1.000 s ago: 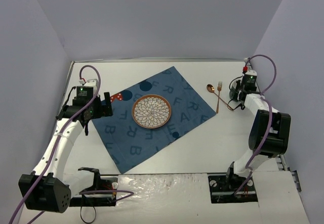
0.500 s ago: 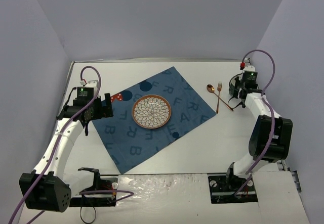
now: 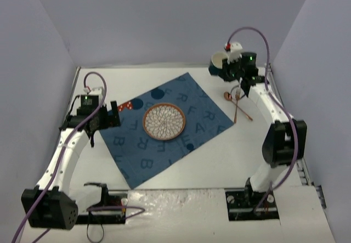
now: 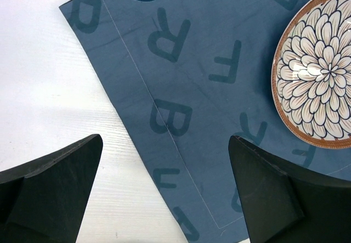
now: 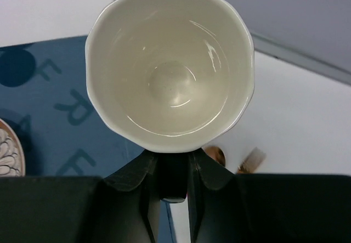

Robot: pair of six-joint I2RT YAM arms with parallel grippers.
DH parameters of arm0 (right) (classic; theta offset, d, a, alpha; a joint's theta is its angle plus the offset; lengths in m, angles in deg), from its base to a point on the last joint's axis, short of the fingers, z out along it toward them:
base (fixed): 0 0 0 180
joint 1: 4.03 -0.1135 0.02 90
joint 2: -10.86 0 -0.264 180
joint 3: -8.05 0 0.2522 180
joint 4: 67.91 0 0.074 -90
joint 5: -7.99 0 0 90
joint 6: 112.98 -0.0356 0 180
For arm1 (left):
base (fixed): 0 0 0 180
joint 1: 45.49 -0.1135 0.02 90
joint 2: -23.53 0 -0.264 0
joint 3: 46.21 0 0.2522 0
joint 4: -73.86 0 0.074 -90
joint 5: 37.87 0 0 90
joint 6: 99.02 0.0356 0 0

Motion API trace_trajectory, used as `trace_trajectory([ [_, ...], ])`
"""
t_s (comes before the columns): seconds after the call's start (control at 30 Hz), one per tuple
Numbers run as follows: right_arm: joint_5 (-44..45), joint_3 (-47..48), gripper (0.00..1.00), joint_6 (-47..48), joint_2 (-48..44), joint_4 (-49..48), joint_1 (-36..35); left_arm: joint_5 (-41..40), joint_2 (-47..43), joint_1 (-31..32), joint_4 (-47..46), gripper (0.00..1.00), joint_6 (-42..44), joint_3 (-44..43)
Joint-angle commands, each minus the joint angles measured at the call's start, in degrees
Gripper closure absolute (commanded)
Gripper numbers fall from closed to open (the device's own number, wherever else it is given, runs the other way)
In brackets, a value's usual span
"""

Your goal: Set the dinner table for one person

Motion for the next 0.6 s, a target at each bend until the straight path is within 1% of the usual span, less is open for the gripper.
trace_trajectory([
  [0.0, -7.52, 11.73, 1.0, 4.49, 6.94, -3.41, -3.55, -0.31, -1.28, -0.62, -2.63, 0.03, 0.3, -0.59],
  [0.3, -9.13, 26.97, 1.0, 6.6, 18.79, 1.86, -7.65, -0.84, -0.82, -1.0, -2.7, 0.03, 0.53, -0.5],
  [0.57, -5.28, 32.23, 1.0, 7.37, 25.31, 2.82, -9.76, -1.18, -0.21, -1.16, -2.48, 0.03, 0.54, -0.57],
])
